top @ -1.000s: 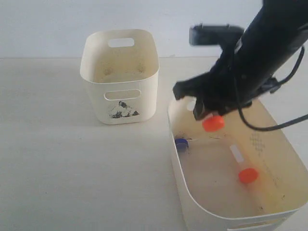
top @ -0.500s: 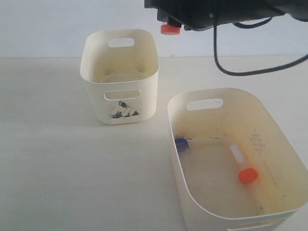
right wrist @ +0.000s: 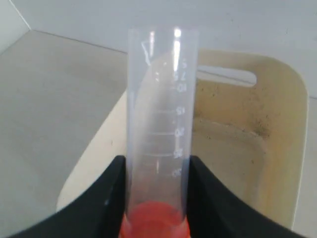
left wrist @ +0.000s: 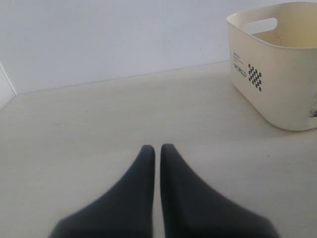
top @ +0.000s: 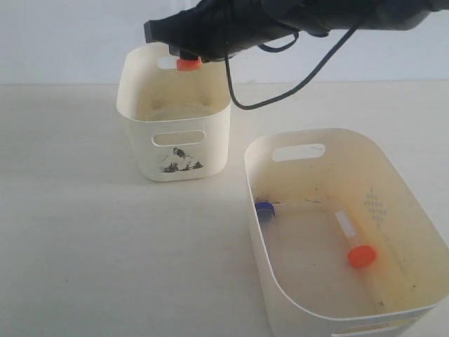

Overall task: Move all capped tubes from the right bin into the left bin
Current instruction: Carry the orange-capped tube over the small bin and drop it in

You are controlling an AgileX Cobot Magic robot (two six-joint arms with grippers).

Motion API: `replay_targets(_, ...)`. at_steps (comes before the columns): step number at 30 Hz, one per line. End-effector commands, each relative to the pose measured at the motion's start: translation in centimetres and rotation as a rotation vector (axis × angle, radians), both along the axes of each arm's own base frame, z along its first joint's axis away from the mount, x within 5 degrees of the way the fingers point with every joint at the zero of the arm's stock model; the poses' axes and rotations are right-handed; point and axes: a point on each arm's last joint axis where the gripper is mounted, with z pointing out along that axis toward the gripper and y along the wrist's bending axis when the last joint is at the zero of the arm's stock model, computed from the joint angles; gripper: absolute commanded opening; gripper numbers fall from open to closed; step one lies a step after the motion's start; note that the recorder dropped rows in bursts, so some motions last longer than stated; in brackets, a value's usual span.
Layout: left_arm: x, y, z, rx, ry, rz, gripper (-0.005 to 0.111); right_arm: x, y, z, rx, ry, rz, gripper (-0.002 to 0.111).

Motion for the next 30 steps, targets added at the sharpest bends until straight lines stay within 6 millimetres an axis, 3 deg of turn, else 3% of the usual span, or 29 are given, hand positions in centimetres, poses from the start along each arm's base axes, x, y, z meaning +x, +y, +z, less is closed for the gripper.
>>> replay_targets(1,0.0,0.0,0.2,-0.013,-0.015,0.002,0.004,0.1,0.2,-0.1,-0.015,0.009,0.019,0.059)
replay_targets(3,0.0,0.0,0.2,-0.013,-0.015,0.002,0.004,-0.1,0.2,0.1,-0.015,0.011,0.024,0.052)
replay_targets(6,0.0,0.0,0.2,-0.013,-0.015,0.002,0.004,-0.6,-0.1,1.2,-0.013,0.005,0.033,0.019)
replay_targets(7,0.0,0.0,0.2,-0.013,-0.015,0.002,0.004,-0.9,-0.3,1.9,-0.021,-0.003,0.043,0.001)
replay_targets(18,0.0,0.0,0.2,-0.013,-0.015,0.002,0.004,-5.1,-2.6,7.2,-0.148,0.025,0.099,0.0)
replay_targets(30,0.0,0.0,0.2,-0.013,-0.015,0.002,0.004,-10.2,-8.7,10.2,-0.554,0.217,-0.057,0.0)
